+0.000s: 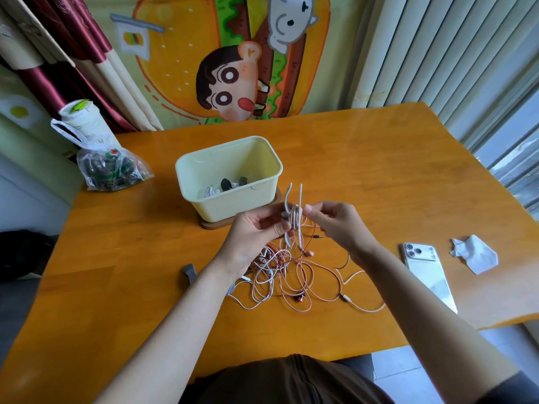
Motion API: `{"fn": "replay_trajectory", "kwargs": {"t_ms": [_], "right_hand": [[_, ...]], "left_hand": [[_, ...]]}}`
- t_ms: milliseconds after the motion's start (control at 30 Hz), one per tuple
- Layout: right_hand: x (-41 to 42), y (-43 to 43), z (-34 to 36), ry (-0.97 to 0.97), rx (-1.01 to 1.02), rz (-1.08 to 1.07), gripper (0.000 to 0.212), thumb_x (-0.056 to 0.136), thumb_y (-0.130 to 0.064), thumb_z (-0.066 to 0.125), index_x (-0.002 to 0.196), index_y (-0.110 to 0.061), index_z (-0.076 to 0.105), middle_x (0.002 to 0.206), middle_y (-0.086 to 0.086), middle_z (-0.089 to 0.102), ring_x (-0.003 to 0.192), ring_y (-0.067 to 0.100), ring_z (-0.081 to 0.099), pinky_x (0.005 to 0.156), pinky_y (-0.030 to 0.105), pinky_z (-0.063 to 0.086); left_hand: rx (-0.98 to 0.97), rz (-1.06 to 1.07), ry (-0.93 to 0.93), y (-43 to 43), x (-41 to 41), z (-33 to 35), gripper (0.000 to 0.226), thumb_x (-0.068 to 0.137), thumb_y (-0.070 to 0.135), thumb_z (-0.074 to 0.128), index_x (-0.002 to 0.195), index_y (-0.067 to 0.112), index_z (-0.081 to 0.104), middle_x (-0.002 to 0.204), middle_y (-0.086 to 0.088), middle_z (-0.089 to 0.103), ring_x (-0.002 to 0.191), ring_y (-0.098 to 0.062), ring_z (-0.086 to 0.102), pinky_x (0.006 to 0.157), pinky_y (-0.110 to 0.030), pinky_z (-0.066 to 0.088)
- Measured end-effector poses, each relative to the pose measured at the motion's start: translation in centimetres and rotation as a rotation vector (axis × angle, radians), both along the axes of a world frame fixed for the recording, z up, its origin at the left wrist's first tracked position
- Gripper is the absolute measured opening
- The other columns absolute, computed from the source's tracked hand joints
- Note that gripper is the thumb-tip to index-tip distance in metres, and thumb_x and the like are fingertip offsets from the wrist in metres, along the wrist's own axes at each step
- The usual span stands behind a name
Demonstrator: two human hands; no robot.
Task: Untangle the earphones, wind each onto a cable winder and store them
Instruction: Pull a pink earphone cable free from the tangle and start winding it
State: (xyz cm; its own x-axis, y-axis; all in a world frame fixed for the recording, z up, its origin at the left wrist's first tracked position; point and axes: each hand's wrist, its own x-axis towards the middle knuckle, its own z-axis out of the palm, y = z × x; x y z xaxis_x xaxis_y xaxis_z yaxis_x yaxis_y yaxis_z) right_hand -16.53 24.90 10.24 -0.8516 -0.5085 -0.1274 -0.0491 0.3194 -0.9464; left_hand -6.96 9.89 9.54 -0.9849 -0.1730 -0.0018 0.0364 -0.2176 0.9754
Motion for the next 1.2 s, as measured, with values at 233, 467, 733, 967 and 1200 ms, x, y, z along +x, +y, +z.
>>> {"fn": "replay_trajectory", "kwargs": {"t_ms": [233,467,733,967,1200], "right_hand": [[2.4,-0.5,-1.9,-0.255,-0.11,-0.006,0.017,0.094,-0.022,0.056,0.079,-0.014,0.062,0.063,-0.006,0.057,0.051,0.002,0.046,0.05,0.018,0.036],[4.2,-1.4,-2.2,-0.254,-0.081,0.027,0.019,0.094,-0.022,0.056,0.082,-0.009,0.064,0.065,-0.004,0.058,0.049,0.002,0.042,0.045,0.012,0.034],[4.5,-1.0,-1.5,-0.077,0.094,0.152,0.027,0.095,-0.02,0.054,0.093,0.002,0.068,0.066,-0.006,0.059,0.053,0.011,0.042,0.046,0.018,0.033],[0.2,0.4,1.3,0.283,0.356,0.159,0.025,0.091,-0.029,0.059,0.09,-0.008,0.071,0.078,0.007,0.067,0.062,0.016,0.053,0.053,0.022,0.038],[-1.2,1.0,2.7,0.406,0.354,0.117,0.017,0.089,-0.026,0.063,0.091,-0.011,0.071,0.074,-0.007,0.059,0.057,0.002,0.048,0.051,0.007,0.038]], "left_hand": [[0.148,0.191,-0.074,0.2,-0.4,-0.4,0.032,0.075,0.015,0.065,0.106,0.023,0.071,0.103,-0.001,0.072,0.098,-0.02,0.066,0.092,-0.045,0.049],[0.168,0.339,-0.102,0.0,-0.2,-0.9,0.028,0.082,0.008,0.064,0.107,0.019,0.069,0.098,0.003,0.072,0.09,-0.009,0.065,0.07,-0.021,0.055],[-0.52,0.418,-0.132,-1.0,-0.7,-2.1,0.034,0.084,0.005,0.069,0.116,0.017,0.068,0.1,0.0,0.068,0.091,-0.005,0.064,0.078,-0.012,0.049],[-0.751,0.193,-0.153,-0.7,-0.5,-1.7,0.041,0.082,0.002,0.07,0.122,0.008,0.063,0.101,-0.001,0.062,0.087,-0.003,0.054,0.072,0.001,0.04],[-0.737,0.069,-0.18,-0.6,-0.6,-1.0,0.04,0.087,0.009,0.066,0.127,0.013,0.061,0.106,-0.001,0.062,0.093,-0.008,0.058,0.077,-0.005,0.045]]}}
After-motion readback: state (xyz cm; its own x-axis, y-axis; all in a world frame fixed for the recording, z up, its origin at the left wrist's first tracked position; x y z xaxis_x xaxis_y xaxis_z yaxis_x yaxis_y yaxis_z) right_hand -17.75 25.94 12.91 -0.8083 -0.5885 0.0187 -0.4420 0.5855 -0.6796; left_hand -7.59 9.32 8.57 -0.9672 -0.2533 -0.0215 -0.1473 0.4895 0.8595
